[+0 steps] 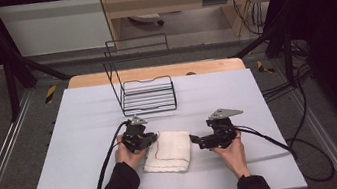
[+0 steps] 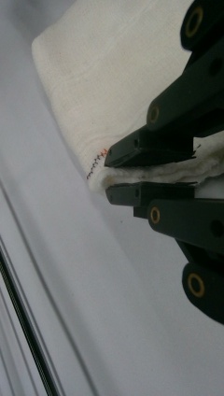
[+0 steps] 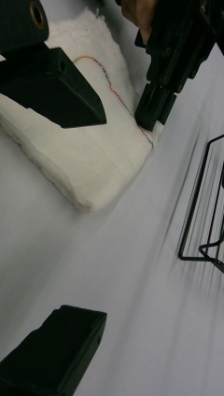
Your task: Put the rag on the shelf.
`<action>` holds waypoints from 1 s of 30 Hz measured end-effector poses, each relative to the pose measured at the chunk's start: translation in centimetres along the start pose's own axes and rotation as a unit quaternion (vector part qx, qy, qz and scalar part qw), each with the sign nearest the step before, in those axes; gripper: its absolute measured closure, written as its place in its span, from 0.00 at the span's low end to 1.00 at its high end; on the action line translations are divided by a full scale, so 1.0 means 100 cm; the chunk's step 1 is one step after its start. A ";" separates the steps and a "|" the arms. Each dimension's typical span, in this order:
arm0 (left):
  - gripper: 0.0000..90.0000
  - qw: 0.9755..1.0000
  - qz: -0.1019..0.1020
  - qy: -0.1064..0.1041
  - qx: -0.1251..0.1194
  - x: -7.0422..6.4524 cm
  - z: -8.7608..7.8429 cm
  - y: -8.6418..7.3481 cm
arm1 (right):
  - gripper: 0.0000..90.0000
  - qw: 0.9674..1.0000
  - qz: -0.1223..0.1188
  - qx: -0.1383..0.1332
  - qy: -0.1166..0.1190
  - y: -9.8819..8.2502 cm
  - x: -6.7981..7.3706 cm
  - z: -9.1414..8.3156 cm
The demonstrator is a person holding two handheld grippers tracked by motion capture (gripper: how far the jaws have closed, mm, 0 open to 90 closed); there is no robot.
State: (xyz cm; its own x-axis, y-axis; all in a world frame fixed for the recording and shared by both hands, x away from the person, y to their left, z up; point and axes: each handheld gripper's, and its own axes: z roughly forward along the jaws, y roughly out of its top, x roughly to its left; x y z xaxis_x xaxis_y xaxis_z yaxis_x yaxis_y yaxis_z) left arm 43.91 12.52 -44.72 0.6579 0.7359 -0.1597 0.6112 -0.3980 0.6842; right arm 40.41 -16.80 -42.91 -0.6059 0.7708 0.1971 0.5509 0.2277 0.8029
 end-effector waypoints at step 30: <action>0.88 1.000 0.003 -0.006 -0.003 0.002 0.000 0.000 | 0.68 0.997 0.017 0.072 0.020 -0.001 0.011 0.046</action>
State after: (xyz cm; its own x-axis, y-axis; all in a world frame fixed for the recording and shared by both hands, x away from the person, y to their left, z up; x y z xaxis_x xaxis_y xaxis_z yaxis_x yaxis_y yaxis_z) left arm 44.00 12.64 -44.80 0.6668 0.7268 -0.1648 0.6045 -0.3982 0.6899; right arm 42.30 -13.25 -45.38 -0.6064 0.7556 0.2478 0.6466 0.2872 0.7067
